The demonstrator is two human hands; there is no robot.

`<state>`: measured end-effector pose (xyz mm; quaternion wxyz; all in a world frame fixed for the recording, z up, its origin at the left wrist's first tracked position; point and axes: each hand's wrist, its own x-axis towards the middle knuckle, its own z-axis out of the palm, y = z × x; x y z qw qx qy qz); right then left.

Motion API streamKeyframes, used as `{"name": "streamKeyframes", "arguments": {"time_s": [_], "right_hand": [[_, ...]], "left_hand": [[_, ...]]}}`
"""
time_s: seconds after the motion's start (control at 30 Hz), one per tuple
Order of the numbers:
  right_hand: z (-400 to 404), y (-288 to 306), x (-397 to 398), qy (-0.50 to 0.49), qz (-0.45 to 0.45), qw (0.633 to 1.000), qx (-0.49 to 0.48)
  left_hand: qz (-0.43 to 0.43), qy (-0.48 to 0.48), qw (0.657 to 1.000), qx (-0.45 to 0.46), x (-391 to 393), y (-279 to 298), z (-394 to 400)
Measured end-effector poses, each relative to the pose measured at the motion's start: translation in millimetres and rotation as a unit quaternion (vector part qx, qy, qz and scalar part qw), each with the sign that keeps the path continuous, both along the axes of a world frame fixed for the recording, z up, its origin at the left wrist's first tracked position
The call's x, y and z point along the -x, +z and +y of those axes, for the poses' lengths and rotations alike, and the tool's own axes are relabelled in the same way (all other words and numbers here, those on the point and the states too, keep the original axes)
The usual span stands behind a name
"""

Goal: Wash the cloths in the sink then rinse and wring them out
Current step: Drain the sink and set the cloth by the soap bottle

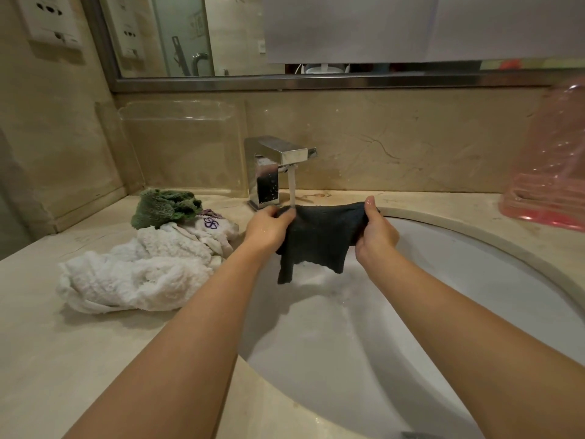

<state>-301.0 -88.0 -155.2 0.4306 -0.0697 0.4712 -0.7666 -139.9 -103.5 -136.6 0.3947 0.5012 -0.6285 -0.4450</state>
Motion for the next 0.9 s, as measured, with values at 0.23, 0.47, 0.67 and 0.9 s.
{"name": "streamKeyframes", "arguments": {"time_s": [0.23, 0.47, 0.67, 0.9], "right_hand": [[-3.4, 0.0, -11.7, 0.130, 0.048, 0.990, 0.026], [-4.1, -1.6, -11.7, 0.143, 0.219, 0.965, -0.025], [-10.1, -5.6, -28.1, 0.172, 0.317, 0.928, -0.096], [-5.0, -9.5, -34.4, 0.365, 0.148, 0.919, -0.030]], "left_hand": [[0.105, 0.064, 0.991, -0.054, 0.3, 7.9, -3.9], [0.168, 0.082, 0.971, -0.146, -0.6, 13.4, -8.3], [0.284, 0.103, 0.927, -0.223, -6.7, 12.5, -10.4], [0.416, 0.068, 0.876, -0.236, -4.7, 12.7, -10.9]]}}
